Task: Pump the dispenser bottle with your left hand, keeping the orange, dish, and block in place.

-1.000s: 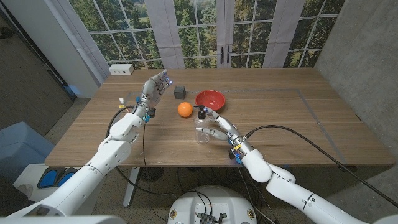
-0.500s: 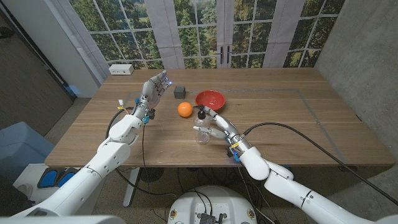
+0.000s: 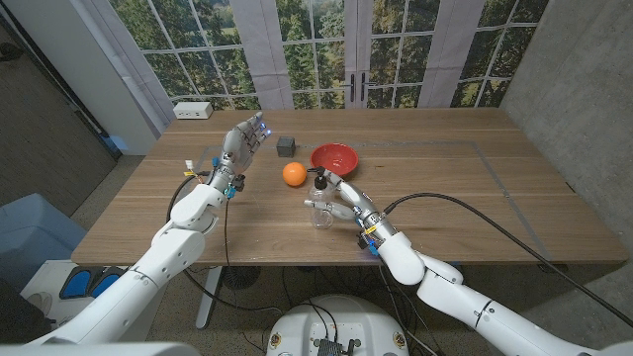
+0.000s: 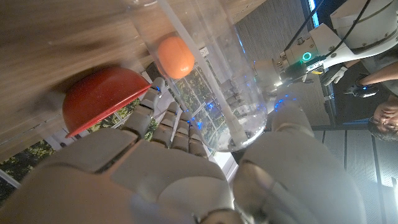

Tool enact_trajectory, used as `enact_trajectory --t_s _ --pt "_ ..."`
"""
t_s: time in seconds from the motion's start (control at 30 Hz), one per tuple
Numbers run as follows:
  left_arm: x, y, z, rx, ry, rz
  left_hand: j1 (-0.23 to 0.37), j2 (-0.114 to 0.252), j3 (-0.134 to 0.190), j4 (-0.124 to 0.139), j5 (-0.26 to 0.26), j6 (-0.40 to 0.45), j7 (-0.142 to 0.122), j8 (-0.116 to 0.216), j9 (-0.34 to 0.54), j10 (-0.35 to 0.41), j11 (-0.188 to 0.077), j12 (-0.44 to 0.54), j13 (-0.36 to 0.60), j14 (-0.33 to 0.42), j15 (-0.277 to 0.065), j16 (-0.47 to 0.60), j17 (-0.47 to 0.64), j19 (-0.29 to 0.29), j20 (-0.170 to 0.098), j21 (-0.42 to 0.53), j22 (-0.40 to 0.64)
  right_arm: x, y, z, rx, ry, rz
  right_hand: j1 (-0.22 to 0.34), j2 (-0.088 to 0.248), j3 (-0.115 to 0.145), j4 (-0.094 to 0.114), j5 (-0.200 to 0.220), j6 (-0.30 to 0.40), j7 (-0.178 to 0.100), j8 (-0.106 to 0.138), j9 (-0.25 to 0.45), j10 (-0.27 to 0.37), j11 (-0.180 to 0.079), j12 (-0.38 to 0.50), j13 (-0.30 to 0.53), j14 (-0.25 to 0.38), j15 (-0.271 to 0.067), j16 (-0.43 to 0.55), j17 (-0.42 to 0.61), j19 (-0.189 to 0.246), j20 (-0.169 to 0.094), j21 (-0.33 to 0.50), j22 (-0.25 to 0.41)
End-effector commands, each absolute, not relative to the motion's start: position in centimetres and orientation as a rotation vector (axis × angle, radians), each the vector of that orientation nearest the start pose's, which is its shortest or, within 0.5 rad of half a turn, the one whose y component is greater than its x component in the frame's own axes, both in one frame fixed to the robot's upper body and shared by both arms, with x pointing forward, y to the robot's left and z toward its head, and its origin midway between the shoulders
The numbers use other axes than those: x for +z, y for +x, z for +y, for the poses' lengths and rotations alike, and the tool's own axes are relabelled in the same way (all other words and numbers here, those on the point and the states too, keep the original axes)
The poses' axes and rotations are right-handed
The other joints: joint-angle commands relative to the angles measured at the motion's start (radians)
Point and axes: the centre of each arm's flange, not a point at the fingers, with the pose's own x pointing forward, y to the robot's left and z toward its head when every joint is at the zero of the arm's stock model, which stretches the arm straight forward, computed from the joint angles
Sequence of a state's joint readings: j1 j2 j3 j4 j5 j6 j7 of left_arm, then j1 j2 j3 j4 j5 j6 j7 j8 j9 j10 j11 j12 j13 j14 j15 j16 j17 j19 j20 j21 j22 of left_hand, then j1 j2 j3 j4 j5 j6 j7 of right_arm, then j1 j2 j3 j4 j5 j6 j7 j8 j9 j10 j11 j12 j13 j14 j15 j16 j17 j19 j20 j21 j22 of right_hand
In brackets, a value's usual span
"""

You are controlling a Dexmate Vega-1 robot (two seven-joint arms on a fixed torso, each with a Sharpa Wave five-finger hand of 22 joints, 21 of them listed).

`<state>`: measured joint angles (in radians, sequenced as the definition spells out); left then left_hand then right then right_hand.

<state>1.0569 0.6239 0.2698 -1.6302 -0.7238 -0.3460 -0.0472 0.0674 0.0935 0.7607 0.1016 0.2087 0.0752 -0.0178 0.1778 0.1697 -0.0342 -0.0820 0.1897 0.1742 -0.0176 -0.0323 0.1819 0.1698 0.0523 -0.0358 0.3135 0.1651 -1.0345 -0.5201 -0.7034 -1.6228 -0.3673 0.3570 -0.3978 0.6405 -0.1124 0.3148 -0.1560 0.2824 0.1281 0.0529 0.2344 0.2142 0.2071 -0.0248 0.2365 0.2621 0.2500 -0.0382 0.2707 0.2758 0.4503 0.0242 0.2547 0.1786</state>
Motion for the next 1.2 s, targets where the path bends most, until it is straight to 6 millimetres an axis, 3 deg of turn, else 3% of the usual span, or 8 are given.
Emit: enact_trajectory --t_s 0.03,0.17,0.3,0.43,0.6,0.73,0.9,1.2 --pt "-1.25 56.79 29.28 -0.298 -0.064 -0.746 -0.01 0.072 0.002 0.004 0.005 0.012 -0.001 0.004 0.003 0.008 -0.003 0.003 0.003 0.005 -0.041 -0.002 0.002 0.011 -0.042 -0.004 0.003 -13.7 52.55 -7.75 0.222 -0.768 -1.016 0.044 0.026 -0.001 0.003 -0.006 0.102 -0.013 0.041 0.009 0.099 -0.028 0.038 0.017 0.121 -0.077 0.066 0.023 0.085 -0.037 0.026 0.01" --pt "-1.26 56.85 29.21 -0.299 -0.066 -0.746 -0.01 0.072 0.002 0.004 0.005 0.013 -0.002 0.004 0.003 0.009 -0.001 0.004 0.003 0.005 -0.042 -0.002 0.002 0.012 -0.042 -0.006 0.003 -13.73 52.27 -7.67 0.184 -0.812 -1.008 0.087 0.039 -0.009 -0.002 -0.022 0.225 -0.04 0.088 0.008 0.216 -0.05 0.073 0.036 0.24 -0.121 0.149 0.066 0.192 -0.047 0.073 0.024" --pt "-1.2 56.87 29.1 -0.306 -0.059 -0.743 -0.01 0.072 0.002 0.004 0.005 0.013 -0.002 0.004 0.003 0.009 -0.002 0.003 0.003 0.006 -0.042 -0.002 0.001 0.013 -0.042 -0.008 0.003 -14.21 52.55 -7.65 0.137 -0.812 -0.997 0.101 0.048 -0.023 0.003 -0.032 0.284 -0.06 0.111 0.005 0.262 -0.068 0.085 0.052 0.298 -0.152 0.207 0.111 0.253 -0.062 0.12 0.049" --pt "-1.19 56.9 29.09 -0.302 -0.064 -0.745 -0.011 0.072 0.002 0.004 0.005 0.013 -0.002 0.004 0.003 0.009 -0.002 0.003 0.003 0.006 -0.042 -0.002 0.001 0.014 -0.042 -0.009 0.003 -14.24 52.5 -7.87 0.129 -0.819 -0.987 0.122 0.038 -0.061 0.005 -0.028 0.345 -0.084 0.13 0.002 0.337 -0.067 0.109 0.075 0.391 -0.173 0.305 0.191 0.29 -0.089 0.181 0.093" --pt "-1.28 56.91 29.01 -0.305 -0.064 -0.739 -0.011 0.072 0.003 0.004 0.005 0.015 -0.001 0.005 0.003 0.009 -0.002 0.003 0.003 0.006 -0.042 -0.002 0.001 0.014 -0.042 -0.011 0.003 -14.39 52.28 -7.73 0.098 -0.818 -0.997 0.228 0.079 -0.067 0.001 0.005 0.497 -0.121 0.177 -0.002 0.492 -0.088 0.169 0.115 0.566 -0.192 0.414 0.297 0.288 -0.151 0.277 0.177" --pt "-1.31 56.8 29.05 -0.303 -0.059 -0.74 -0.011 0.072 0.003 0.004 0.005 0.015 -0.002 0.005 0.003 0.009 -0.002 0.003 0.003 0.005 -0.042 -0.003 0.001 0.016 -0.041 -0.013 0.003 -14.38 52.1 -7.77 0.08 -0.798 -1.027 0.324 0.125 -0.051 -0.005 0.016 0.633 -0.128 0.225 0.001 0.629 -0.103 0.224 0.152 0.668 -0.193 0.449 0.364 0.274 -0.158 0.35 0.237" --pt "-1.38 56.68 29.13 -0.303 -0.063 -0.741 -0.011 0.072 0.004 0.003 0.005 0.015 -0.002 0.005 0.003 0.009 -0.001 0.003 0.003 0.005 -0.043 -0.003 0.001 0.016 -0.042 -0.015 0.003 -14.51 51.94 -7.73 0.063 -0.762 -1.061 0.432 0.203 -0.016 -0.007 -0.022 0.782 -0.137 0.29 0.009 0.762 -0.125 0.277 0.205 0.787 -0.193 0.478 0.444 0.255 -0.18 0.41 0.241" --pt "-1.3 56.46 29.09 -0.298 -0.062 -0.749 -0.01 0.071 0.005 0.002 0.005 0.016 -0.003 0.004 0.003 0.008 0.0 0.002 0.003 0.004 -0.043 -0.004 0.0 0.018 -0.042 -0.019 0.004 -14.54 52.14 -8.15 0.097 -0.694 -1.065 0.477 0.219 -0.009 -0.007 -0.064 0.824 -0.135 0.314 0.01 0.81 -0.132 0.293 0.244 0.856 -0.194 0.493 0.503 0.25 -0.228 0.464 0.249"
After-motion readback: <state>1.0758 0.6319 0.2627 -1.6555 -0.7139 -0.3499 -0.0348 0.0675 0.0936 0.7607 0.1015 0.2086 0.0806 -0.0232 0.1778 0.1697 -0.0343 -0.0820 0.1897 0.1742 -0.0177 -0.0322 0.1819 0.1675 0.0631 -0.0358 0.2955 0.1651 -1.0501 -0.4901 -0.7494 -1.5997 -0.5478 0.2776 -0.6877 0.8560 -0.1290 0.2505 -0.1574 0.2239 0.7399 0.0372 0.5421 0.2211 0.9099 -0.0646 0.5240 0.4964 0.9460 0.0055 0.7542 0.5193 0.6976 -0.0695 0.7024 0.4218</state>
